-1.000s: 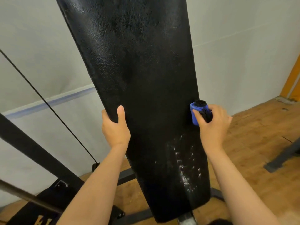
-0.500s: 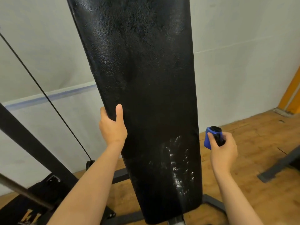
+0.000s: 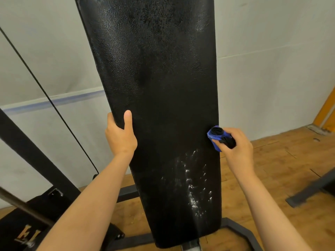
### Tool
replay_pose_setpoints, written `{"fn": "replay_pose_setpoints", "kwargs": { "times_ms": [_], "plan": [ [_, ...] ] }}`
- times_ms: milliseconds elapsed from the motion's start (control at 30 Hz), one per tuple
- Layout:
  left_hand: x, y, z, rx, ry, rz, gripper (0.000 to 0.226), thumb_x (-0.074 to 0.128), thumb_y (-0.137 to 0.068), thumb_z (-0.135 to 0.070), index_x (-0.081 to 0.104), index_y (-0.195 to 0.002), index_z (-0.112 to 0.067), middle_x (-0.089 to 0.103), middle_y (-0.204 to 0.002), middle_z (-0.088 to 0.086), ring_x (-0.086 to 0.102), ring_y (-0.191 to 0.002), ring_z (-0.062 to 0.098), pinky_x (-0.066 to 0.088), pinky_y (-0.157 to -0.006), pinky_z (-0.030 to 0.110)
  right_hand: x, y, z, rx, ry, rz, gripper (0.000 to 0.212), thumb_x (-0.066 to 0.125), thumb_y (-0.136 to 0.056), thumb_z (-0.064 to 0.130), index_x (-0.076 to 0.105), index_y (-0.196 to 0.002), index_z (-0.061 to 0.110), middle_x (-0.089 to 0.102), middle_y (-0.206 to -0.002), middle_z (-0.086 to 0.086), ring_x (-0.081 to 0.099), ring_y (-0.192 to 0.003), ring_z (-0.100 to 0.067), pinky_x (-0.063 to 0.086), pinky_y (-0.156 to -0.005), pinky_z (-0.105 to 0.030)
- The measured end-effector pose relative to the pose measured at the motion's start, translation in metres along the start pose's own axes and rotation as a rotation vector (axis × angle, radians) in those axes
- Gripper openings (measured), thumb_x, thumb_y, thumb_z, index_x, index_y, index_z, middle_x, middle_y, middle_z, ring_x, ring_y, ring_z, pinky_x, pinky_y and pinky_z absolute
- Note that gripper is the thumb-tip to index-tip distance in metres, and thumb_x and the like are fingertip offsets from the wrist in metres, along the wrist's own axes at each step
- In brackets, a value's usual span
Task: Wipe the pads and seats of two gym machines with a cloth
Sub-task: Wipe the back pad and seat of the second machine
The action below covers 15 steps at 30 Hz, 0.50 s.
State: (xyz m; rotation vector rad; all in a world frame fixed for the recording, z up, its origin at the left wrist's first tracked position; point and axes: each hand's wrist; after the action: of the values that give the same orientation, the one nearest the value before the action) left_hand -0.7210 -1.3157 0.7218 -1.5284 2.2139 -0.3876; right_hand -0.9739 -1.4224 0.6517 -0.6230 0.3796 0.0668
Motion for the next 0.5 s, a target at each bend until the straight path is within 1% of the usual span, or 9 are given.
{"fn": "replay_pose_setpoints", "kwargs": {
  "times_ms": [67,133,167,233,300,367,400,500],
  "plan": [
    [0.001,-0.002,0.002,-0.017,-0.006,-0.005,0.055,0.042,-0.095,-0.052,0.047,-0.136,-0.015,0.054,-0.135,0.000,0.049,-0.119,0.009,0.041,-0.099,0.027,-0.001,0.006,-0.009,-0.019,0.045,0.016,0.030,0.074,-0.079,0.008,0.064,-0.106,0.016,0.059,-0.098,0.007,0.054,-0.093,-0.011,0.042,-0.077,-0.016],
    [0.000,-0.001,0.005,-0.030,-0.032,-0.014,0.061,0.041,-0.094,-0.057,0.044,-0.139,-0.016,0.051,-0.139,0.001,0.047,-0.127,0.015,0.040,-0.106,0.033,0.000,0.023,-0.023,0.009,0.089,0.042,0.031,0.074,-0.077,0.006,0.065,-0.106,0.016,0.058,-0.097,0.008,0.055,-0.093,-0.013,0.044,-0.077,-0.022],
    [0.000,0.000,0.004,-0.028,-0.033,-0.015,0.059,0.041,-0.095,-0.055,0.044,-0.139,-0.016,0.052,-0.139,0.000,0.047,-0.127,0.014,0.039,-0.105,0.031,0.000,0.034,-0.031,0.029,0.105,0.047,0.031,0.074,-0.077,0.006,0.065,-0.105,0.016,0.058,-0.096,0.009,0.056,-0.092,-0.014,0.044,-0.077,-0.025],
    [0.000,0.002,0.002,-0.012,-0.021,-0.009,0.051,0.042,-0.097,-0.049,0.047,-0.136,-0.016,0.053,-0.133,-0.004,0.047,-0.119,0.007,0.038,-0.098,0.024,0.002,0.051,-0.041,0.053,0.132,0.049,0.030,0.075,-0.076,0.006,0.065,-0.102,0.017,0.059,-0.093,0.008,0.056,-0.090,-0.017,0.045,-0.075,-0.028],
    [-0.001,0.003,0.001,-0.004,-0.009,-0.004,0.047,0.042,-0.098,-0.046,0.048,-0.134,-0.016,0.054,-0.129,-0.005,0.047,-0.114,0.004,0.037,-0.092,0.017,0.005,0.061,-0.046,0.052,0.156,0.059,0.031,0.076,-0.074,0.006,0.066,-0.102,0.015,0.061,-0.092,0.005,0.056,-0.088,-0.017,0.048,-0.074,-0.032],
    [-0.001,0.004,0.000,-0.001,-0.006,-0.001,0.045,0.043,-0.099,-0.044,0.049,-0.133,-0.016,0.054,-0.126,-0.005,0.047,-0.110,0.002,0.036,-0.086,0.009,0.006,0.065,-0.044,0.039,0.197,0.052,0.032,0.078,-0.073,0.007,0.066,-0.102,0.015,0.061,-0.092,0.004,0.055,-0.087,-0.015,0.047,-0.073,-0.031],
    [-0.001,0.004,0.000,-0.003,-0.005,-0.002,0.045,0.043,-0.099,-0.043,0.048,-0.133,-0.015,0.054,-0.126,-0.005,0.047,-0.110,0.003,0.035,-0.086,0.008,0.006,0.064,-0.041,0.030,0.223,0.043,0.033,0.078,-0.073,0.008,0.066,-0.103,0.015,0.061,-0.093,0.004,0.055,-0.088,-0.015,0.045,-0.073,-0.028],
    [-0.001,0.004,0.001,-0.004,-0.007,0.001,0.048,0.043,-0.098,-0.045,0.047,-0.135,-0.015,0.055,-0.132,0.001,0.050,-0.117,0.009,0.038,-0.093,0.019,0.008,0.052,-0.029,0.014,0.226,-0.002,0.033,0.078,-0.075,0.011,0.066,-0.106,0.012,0.062,-0.097,0.001,0.056,-0.092,-0.014,0.043,-0.077,-0.024]
  ]
}}
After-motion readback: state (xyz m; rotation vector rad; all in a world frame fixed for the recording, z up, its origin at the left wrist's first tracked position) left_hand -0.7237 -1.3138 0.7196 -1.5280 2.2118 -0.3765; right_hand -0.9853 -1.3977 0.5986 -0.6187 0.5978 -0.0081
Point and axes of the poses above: each hand's wrist, its own y-axis away from the middle knuckle, its own x-axis out of the palm, z = x × y
